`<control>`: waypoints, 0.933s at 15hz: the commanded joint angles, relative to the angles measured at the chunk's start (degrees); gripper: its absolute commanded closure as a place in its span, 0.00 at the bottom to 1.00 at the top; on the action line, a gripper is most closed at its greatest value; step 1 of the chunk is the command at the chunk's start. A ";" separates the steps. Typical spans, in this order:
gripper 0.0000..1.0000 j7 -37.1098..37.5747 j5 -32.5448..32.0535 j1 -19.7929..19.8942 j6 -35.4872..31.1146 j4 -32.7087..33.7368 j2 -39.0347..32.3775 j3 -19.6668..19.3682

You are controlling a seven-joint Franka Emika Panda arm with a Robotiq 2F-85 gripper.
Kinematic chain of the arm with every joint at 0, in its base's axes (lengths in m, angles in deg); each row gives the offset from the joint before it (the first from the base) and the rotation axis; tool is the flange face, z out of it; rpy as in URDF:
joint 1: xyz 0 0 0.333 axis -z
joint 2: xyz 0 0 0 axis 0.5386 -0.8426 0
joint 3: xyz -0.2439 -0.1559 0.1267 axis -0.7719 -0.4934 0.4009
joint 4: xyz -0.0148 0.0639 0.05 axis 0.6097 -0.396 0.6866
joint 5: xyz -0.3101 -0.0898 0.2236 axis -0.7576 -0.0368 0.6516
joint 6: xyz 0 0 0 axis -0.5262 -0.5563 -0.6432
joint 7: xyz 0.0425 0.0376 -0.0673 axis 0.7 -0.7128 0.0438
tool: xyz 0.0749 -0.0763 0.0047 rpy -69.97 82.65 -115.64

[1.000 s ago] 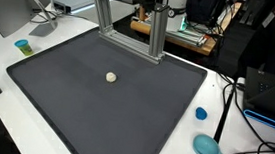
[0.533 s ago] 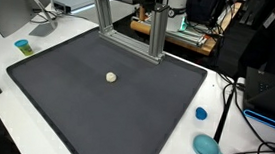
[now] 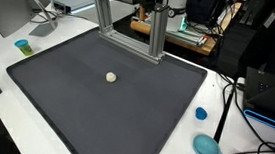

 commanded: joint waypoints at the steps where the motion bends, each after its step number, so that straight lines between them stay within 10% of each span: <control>1: 0.00 1.15 -0.11 -0.78 -2.71 -0.53 -0.98 -0.33; 14: 0.00 8.26 2.80 -0.62 -11.67 -5.82 -0.95 0.06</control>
